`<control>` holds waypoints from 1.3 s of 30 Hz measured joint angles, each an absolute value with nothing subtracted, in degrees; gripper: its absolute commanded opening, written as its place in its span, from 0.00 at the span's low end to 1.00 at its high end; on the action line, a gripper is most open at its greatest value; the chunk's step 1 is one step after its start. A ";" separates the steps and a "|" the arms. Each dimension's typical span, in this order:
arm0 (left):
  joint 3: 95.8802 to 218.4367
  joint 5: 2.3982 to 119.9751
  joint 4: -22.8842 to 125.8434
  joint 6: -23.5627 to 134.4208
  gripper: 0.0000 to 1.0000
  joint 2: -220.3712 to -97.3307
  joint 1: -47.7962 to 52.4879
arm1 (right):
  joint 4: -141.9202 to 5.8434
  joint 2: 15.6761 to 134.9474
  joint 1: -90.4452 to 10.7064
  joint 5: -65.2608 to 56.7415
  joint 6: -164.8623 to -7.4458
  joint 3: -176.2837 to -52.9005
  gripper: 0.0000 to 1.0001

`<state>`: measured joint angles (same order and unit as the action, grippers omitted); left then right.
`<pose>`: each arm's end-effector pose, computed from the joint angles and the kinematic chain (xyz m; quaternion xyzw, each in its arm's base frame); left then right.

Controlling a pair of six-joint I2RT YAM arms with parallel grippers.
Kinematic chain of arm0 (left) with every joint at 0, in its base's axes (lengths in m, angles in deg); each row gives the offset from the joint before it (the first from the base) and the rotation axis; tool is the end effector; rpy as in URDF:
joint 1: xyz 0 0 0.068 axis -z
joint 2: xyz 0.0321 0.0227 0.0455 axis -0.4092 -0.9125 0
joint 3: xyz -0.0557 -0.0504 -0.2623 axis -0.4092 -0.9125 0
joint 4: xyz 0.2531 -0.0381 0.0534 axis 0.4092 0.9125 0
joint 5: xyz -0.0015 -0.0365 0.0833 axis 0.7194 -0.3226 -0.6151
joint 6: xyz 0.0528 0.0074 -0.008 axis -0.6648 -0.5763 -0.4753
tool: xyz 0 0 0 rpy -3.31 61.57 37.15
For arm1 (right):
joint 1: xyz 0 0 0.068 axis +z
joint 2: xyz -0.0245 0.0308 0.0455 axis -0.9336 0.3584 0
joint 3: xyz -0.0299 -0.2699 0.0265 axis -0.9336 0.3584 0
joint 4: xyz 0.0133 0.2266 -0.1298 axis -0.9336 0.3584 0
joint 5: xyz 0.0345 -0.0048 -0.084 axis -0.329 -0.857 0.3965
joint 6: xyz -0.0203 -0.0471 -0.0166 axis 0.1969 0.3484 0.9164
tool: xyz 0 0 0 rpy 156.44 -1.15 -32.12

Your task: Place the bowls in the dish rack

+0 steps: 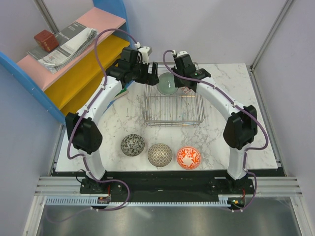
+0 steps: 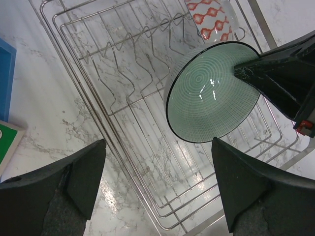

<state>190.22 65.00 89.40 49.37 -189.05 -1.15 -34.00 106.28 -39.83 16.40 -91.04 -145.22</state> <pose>0.3876 -0.1727 0.3620 0.1818 0.8693 -0.2018 0.4130 0.3983 0.2131 0.3228 -0.0900 0.8987 0.0490 0.4263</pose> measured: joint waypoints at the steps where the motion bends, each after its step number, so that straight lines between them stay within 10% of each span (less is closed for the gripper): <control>1: 190.26 64.98 89.40 49.39 0.94 -189.29 -1.11 | -34.13 106.48 -39.57 16.40 -91.31 -145.65 0.00; 11: 192.14 63.73 89.46 49.39 0.89 -194.40 -0.65 | -34.81 106.70 -38.06 16.38 -92.99 -146.70 0.00; 15: 193.13 63.54 89.44 49.52 0.65 -195.65 -0.65 | -34.81 106.70 -37.58 16.38 -93.25 -146.79 0.00; 39: 194.77 61.39 89.42 49.96 0.17 -197.90 -0.30 | -33.43 109.47 -35.02 19.17 -94.08 -150.55 0.00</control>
